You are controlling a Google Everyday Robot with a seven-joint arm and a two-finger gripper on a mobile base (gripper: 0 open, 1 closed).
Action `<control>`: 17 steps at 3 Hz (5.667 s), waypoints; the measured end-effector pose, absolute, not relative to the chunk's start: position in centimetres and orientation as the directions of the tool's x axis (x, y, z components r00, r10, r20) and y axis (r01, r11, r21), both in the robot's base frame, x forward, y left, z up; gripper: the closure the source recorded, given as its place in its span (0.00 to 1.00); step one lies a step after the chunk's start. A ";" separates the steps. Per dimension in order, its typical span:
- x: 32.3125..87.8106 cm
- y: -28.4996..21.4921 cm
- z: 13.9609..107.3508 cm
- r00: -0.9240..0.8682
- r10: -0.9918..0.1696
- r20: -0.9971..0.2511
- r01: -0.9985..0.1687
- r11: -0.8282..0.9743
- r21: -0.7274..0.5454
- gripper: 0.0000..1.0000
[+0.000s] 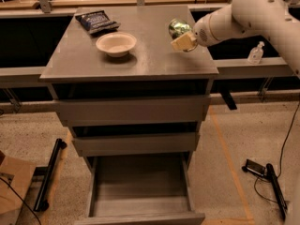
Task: Place green can into bottom drawer
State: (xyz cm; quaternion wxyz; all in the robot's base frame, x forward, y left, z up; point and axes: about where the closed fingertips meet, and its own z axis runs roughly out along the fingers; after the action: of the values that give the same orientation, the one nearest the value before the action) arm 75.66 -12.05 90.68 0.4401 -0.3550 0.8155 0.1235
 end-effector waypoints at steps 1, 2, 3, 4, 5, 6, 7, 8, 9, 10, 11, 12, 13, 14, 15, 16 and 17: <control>71.6 -12.2 93.9 -0.305 -0.573 -0.761 -0.752 0.635 -0.176 1.00; 66.6 -12.5 95.3 -0.273 -0.645 -0.714 -0.803 0.562 -0.200 1.00; 66.4 -12.3 95.0 -0.275 -0.651 -0.708 -0.808 0.555 -0.197 1.00; 66.7 -11.7 94.1 -0.257 -0.695 -0.672 -0.833 0.512 -0.211 1.00; 64.9 -11.3 92.2 -0.258 -0.710 -0.655 -0.856 0.482 -0.185 1.00; 61.1 -11.1 89.9 -0.290 -0.717 -0.634 -0.872 0.471 -0.134 1.00; 57.2 -10.9 87.3 -0.336 -0.702 -0.628 -0.869 0.487 -0.080 1.00; 54.3 -9.9 81.6 -0.375 -0.694 -0.614 -0.870 0.493 -0.025 1.00; 53.4 -9.6 79.9 -0.386 -0.702 -0.598 -0.873 0.488 -0.009 1.00; 54.0 -9.5 81.1 -0.344 -0.741 -0.576 -0.883 0.464 -0.068 1.00; 53.8 -8.2 75.4 -0.341 -0.719 -0.605 -0.905 0.426 0.003 1.00; 53.4 -6.7 69.5 -0.330 -0.707 -0.625 -0.915 0.403 0.026 1.00; 53.4 -5.4 61.8 -0.399 -0.677 -0.619 -0.897 0.427 0.112 1.00; 53.2 -5.2 60.9 -0.397 -0.694 -0.601 -0.903 0.412 0.121 1.00; 52.9 -5.3 59.1 -0.380 -0.728 -0.570 -0.912 0.399 0.097 1.00; 53.2 -5.5 54.2 -0.389 -0.731 -0.561 -0.902 0.425 0.071 1.00; 54.3 -5.8 48.9 -0.407 -0.726 -0.555 -0.884 0.465 0.040 1.00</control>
Offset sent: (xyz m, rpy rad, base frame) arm -0.1691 -0.0137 0.0447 -0.2500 0.0821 0.2776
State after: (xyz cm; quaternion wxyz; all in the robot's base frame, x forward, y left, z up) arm 54.30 -5.82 48.88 0.2385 -0.4897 0.8219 0.1664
